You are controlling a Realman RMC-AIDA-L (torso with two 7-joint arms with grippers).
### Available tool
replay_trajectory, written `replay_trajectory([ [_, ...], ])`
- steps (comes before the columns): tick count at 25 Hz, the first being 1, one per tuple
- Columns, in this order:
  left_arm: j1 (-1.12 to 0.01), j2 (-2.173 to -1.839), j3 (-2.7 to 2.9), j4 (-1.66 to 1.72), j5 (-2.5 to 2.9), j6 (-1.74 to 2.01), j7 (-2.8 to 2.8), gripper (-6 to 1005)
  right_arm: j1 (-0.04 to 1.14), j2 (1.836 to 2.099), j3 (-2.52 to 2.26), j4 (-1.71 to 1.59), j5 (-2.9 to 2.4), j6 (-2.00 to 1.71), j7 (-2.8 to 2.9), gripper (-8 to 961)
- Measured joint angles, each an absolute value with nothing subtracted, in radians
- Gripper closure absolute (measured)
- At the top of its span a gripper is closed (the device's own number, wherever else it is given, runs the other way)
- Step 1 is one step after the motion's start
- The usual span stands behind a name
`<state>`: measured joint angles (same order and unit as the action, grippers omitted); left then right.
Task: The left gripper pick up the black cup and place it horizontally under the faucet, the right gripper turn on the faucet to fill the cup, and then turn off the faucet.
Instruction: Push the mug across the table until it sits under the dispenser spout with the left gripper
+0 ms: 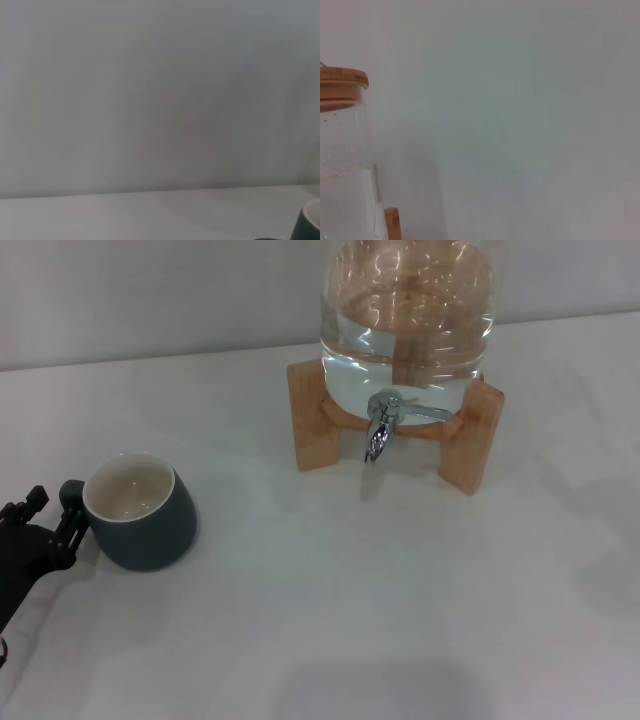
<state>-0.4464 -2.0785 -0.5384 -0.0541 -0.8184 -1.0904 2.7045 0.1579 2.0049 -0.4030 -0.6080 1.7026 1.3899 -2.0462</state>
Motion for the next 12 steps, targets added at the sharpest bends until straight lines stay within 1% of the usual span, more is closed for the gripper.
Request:
replay_trajectory([
  [11,-0.445,-2.079,-0.538,-0.054,-0.816,-1.093,2.699,511,0.158,2.005,-0.401,-0.607,1.703,1.39,-2.046,99],
  [12,-0.445,-2.079,-0.538,-0.055,-0.815,-1.095,2.697,528,0.157,2.005,-0.401,-0.607,1.703,1.39,-2.046,99],
])
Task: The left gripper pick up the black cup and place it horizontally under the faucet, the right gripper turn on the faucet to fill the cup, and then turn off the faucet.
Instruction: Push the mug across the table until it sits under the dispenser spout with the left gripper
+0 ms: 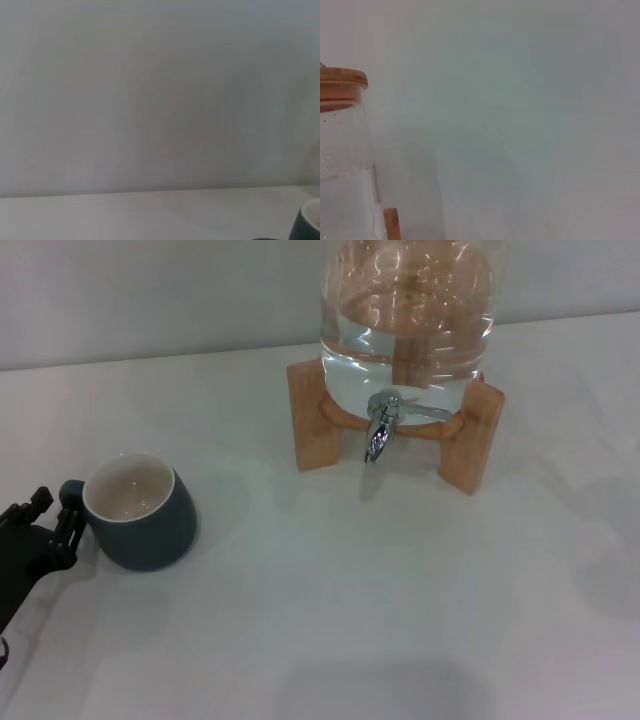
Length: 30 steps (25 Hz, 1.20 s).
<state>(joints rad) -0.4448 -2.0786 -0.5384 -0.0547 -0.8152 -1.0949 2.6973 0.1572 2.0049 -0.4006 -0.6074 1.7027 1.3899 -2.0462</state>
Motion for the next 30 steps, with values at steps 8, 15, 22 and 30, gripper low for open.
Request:
replay_trajectory([
  [8,-0.445,-2.079,-0.538,-0.055,-0.814,-1.1,2.69,667,0.156,2.005,-0.4,-0.607,1.703,1.39,-2.046,99],
  [15,-0.446,-2.079,-0.538,-0.055,-0.814,-1.097,2.691,855,0.157,2.005,-0.4,-0.606,1.703,1.387,-2.047,99],
  [22,-0.448,-2.079,-0.538,-0.055,-0.814,-1.098,2.696,854,0.163,2.005,-0.4,-0.598,1.703,1.384,-2.052,99],
  [30,-0.464,-2.078,-0.536,-0.046,-0.787,-1.092,2.717,855,0.164,2.005,-0.395,-0.596,1.703,1.384,-2.059,100],
])
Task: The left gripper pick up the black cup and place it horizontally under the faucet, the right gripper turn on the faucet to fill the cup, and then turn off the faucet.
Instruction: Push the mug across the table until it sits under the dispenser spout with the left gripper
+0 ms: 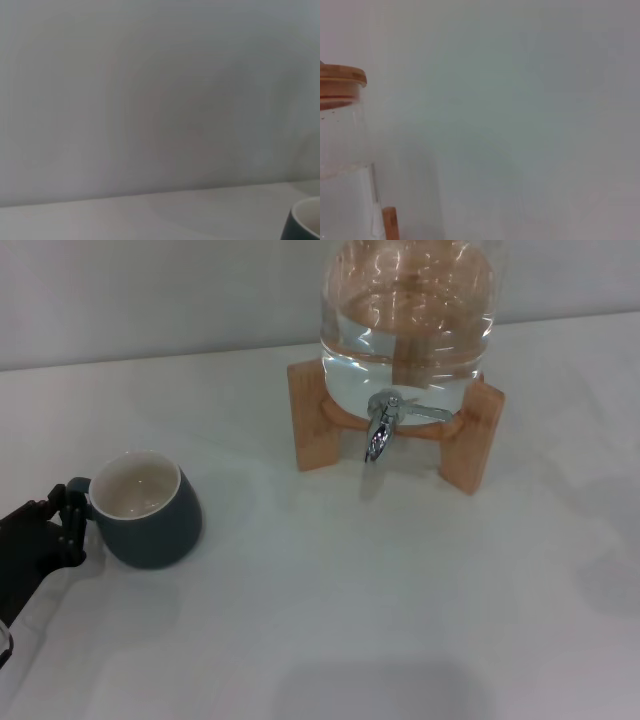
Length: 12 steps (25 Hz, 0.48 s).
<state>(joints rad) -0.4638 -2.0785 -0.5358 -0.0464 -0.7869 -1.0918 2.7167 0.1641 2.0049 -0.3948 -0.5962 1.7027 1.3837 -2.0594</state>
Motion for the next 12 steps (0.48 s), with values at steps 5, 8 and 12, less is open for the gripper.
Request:
replay_trajectory([
  [5,-0.468,-2.079,-0.535,-0.046,-0.772,-1.081,2.757,856,0.166,2.005,-0.388,-0.595,1.703,1.386,-2.06,100],
  [8,-0.47,-2.079,-0.535,-0.046,-0.769,-1.071,2.775,858,0.166,2.005,-0.388,-0.595,1.703,1.386,-2.06,100],
  [12,-0.471,-2.079,-0.538,-0.048,-0.763,-1.073,2.779,877,0.167,2.005,-0.388,-0.595,1.703,1.385,-2.06,100],
])
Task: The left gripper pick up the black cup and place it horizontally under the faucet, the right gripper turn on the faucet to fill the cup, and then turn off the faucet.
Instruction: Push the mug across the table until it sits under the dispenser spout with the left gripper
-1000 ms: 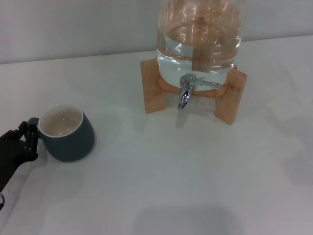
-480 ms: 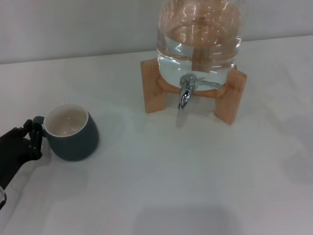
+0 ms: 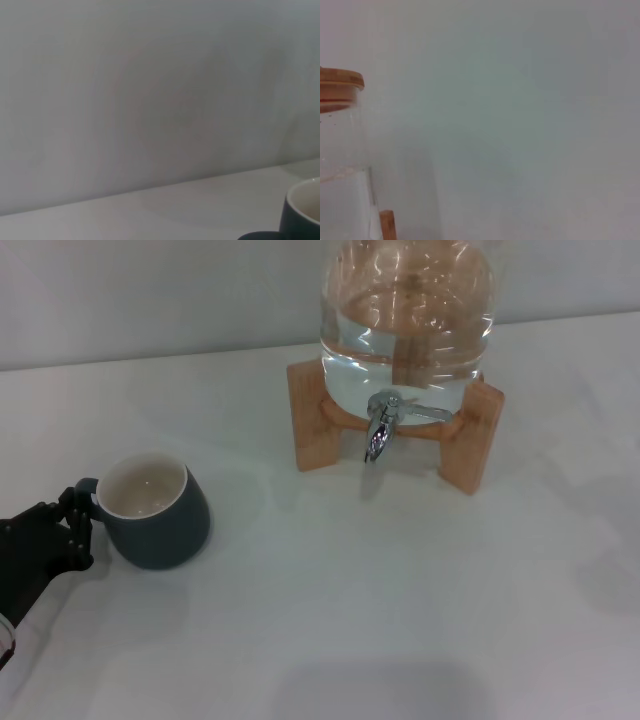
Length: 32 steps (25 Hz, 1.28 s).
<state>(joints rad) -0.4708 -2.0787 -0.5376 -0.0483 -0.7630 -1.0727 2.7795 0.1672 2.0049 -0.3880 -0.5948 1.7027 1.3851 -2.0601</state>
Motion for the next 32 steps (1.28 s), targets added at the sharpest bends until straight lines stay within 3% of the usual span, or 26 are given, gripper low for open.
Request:
replay_trajectory([
  [32,-0.573,-2.084,-0.535,-0.137,-0.677,-1.026,2.779,903,0.195,2.005,-0.393,-0.569,1.703,1.385,-2.083,100],
])
